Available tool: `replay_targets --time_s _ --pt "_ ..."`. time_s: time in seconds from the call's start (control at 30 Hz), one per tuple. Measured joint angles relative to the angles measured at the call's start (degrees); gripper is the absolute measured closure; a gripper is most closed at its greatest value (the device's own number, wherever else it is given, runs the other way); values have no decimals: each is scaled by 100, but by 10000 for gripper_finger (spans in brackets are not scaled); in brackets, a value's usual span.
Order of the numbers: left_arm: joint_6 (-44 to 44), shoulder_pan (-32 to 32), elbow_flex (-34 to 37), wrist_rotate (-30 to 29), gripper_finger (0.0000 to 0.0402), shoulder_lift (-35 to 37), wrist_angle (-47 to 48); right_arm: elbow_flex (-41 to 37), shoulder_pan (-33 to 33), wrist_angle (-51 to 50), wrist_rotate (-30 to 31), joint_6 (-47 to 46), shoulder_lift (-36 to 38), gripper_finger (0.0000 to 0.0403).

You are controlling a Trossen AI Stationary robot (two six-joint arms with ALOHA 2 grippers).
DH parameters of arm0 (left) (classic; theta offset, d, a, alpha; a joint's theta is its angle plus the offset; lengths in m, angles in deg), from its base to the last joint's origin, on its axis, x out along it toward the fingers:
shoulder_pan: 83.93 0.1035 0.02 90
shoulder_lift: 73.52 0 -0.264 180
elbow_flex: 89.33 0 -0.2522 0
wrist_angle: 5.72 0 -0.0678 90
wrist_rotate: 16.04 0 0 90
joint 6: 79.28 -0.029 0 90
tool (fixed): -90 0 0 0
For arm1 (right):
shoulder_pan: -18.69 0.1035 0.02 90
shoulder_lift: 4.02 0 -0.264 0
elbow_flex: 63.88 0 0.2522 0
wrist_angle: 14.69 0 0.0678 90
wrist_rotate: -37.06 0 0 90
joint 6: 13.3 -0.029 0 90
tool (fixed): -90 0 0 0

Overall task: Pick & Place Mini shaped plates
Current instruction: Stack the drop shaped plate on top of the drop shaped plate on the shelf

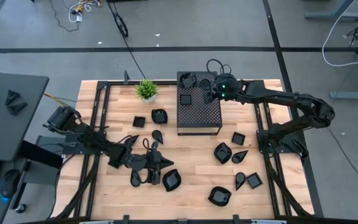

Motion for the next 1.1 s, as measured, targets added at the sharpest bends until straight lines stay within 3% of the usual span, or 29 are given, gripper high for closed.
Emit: replay_targets --time_s 0.37,0.67,0.83,1.1 --pt "-4 0 0 0 388 0 -7 0 6 217 -245 120 -67 112" --pt "-4 0 0 0 388 0 -6 0 -24 222 -17 146 -138 112" --pt "-4 0 0 0 388 0 -4 0 -24 309 -273 254 -324 112" --pt "-4 0 -1 0 388 0 -4 0 -33 433 -29 439 -251 112"
